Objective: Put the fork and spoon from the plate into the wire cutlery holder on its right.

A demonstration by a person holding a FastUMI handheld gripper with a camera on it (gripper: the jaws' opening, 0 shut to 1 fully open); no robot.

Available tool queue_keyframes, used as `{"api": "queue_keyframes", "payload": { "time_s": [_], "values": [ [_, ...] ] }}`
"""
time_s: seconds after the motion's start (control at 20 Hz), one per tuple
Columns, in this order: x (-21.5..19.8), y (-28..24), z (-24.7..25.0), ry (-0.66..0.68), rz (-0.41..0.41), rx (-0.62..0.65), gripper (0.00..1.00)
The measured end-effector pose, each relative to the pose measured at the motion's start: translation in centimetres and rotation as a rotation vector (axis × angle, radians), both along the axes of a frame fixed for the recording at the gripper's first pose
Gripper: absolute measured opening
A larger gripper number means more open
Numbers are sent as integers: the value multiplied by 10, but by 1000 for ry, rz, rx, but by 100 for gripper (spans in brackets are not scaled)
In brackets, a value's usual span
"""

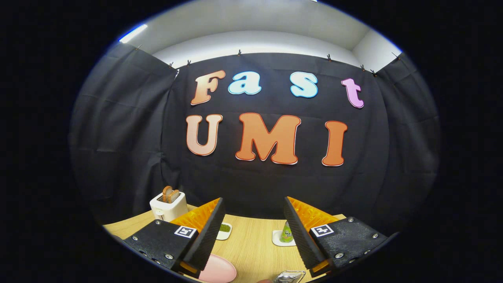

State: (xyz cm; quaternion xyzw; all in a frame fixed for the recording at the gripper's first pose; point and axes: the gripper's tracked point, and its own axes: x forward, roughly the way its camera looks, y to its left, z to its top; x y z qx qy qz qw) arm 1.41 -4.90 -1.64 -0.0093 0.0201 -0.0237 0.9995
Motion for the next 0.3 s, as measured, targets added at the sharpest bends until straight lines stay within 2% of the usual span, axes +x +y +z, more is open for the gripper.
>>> {"api": "queue_keyframes", "payload": {
  "time_s": [0.3],
  "values": [
    [-2, -1, 6, -21, -1, -6, 90]
  ]
}}
